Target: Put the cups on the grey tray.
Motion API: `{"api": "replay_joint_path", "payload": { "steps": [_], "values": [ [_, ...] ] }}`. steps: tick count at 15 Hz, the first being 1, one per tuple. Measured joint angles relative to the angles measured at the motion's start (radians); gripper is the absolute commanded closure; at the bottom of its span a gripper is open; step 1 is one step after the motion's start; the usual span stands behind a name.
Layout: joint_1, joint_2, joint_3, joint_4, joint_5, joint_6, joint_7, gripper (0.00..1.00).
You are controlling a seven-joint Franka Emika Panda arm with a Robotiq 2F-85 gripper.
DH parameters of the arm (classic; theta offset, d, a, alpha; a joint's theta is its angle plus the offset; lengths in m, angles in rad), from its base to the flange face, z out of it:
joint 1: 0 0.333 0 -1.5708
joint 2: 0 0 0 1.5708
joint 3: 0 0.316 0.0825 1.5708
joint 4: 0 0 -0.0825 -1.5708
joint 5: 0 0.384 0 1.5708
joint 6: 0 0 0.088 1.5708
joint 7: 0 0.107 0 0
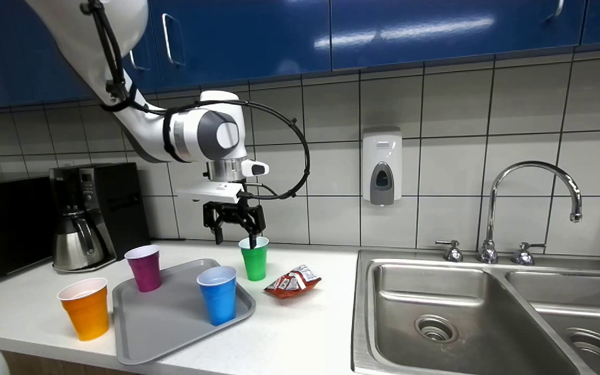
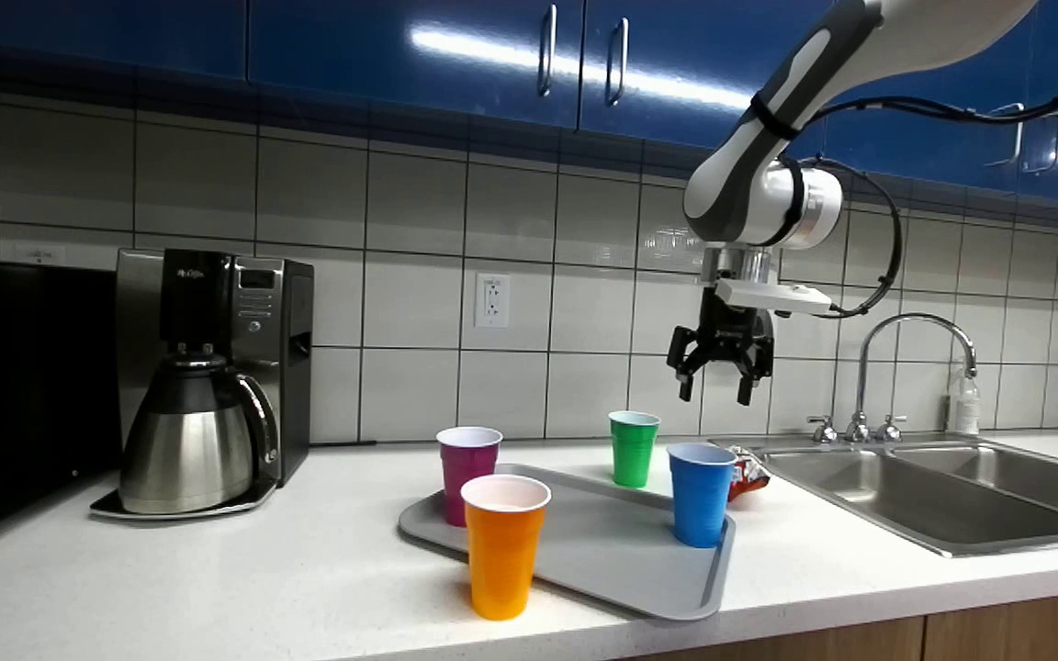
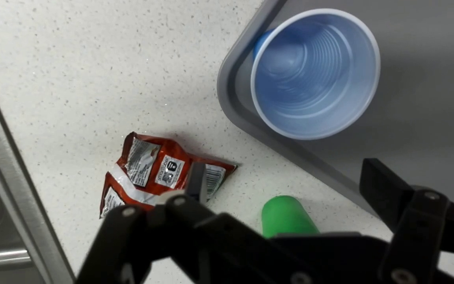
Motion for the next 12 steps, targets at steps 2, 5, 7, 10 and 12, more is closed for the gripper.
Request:
{"api": "replay_joint_path", "payload": {
  "steps": [2, 5, 7, 10, 12],
  "values": [
    [0.0, 0.001, 0.0, 0.0, 0.0, 0.0, 0.0, 0.0],
    [0.0, 0.002, 0.0, 0.0, 0.0, 0.0, 0.0, 0.0],
    [0.0, 0.002, 0.0, 0.001, 0.0, 0.0, 0.0, 0.0],
    [0.0, 0.003, 0.0, 0.001, 0.0, 0.0, 0.0, 0.0],
    [0.0, 0.014, 0.0, 0.001, -0.001, 0.001, 0.0, 0.0]
  ]
}}
